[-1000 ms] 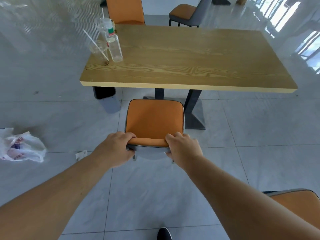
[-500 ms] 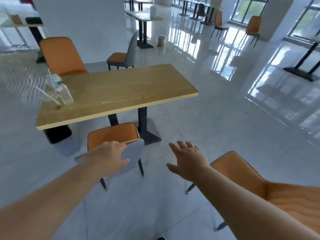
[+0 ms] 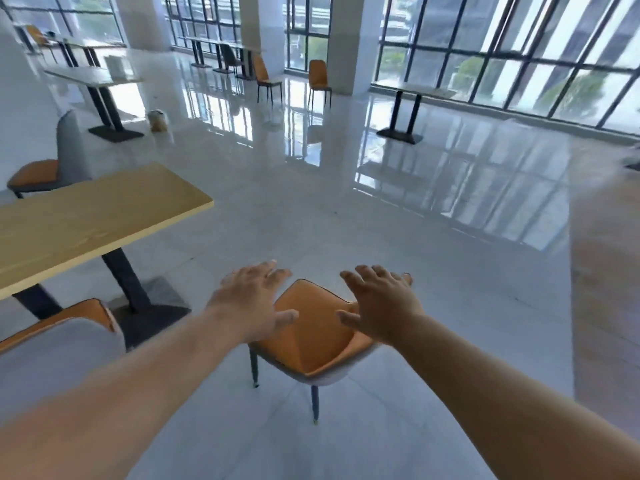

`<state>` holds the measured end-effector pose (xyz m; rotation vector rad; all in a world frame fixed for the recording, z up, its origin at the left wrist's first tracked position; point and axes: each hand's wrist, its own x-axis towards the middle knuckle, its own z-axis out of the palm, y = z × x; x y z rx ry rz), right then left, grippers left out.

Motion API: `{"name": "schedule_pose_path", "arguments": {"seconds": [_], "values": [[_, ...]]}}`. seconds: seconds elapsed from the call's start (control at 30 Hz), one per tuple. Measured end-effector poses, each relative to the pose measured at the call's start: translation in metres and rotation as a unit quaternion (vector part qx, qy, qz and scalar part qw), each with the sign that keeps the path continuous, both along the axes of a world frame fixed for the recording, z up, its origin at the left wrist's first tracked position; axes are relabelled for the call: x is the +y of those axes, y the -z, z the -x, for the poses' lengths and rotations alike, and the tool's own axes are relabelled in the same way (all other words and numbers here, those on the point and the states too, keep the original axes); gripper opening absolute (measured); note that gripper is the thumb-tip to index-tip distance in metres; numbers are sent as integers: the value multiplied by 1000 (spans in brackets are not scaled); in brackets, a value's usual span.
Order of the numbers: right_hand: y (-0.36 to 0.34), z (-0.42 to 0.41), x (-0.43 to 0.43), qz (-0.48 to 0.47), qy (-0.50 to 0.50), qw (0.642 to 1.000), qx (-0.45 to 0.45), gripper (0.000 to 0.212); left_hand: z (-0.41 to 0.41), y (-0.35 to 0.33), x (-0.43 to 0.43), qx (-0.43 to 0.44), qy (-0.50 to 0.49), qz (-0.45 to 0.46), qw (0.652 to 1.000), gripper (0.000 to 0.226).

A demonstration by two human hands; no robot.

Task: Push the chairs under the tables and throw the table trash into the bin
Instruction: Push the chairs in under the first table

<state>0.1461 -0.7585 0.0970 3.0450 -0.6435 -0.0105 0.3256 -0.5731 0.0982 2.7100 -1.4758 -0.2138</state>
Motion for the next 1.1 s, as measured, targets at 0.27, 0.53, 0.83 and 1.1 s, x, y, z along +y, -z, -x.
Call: {"name": "schedule_pose_path", "arguments": {"seconds": [0.27, 0.53, 0.83, 1.1], "values": [[1, 150, -164, -15, 21, 999, 21, 83, 150, 4, -186, 43, 40, 4, 998, 82], [32, 127, -246, -20, -34, 999, 30, 84, 157, 41, -270, 43, 19, -10, 999, 81], [63, 26, -338, 16, -130, 986, 104, 87, 77, 80, -359, 77, -53, 41, 995, 82], [74, -53, -395, 5, -223, 970, 101, 91, 45, 109, -368, 56, -147, 34, 987, 79]]}}
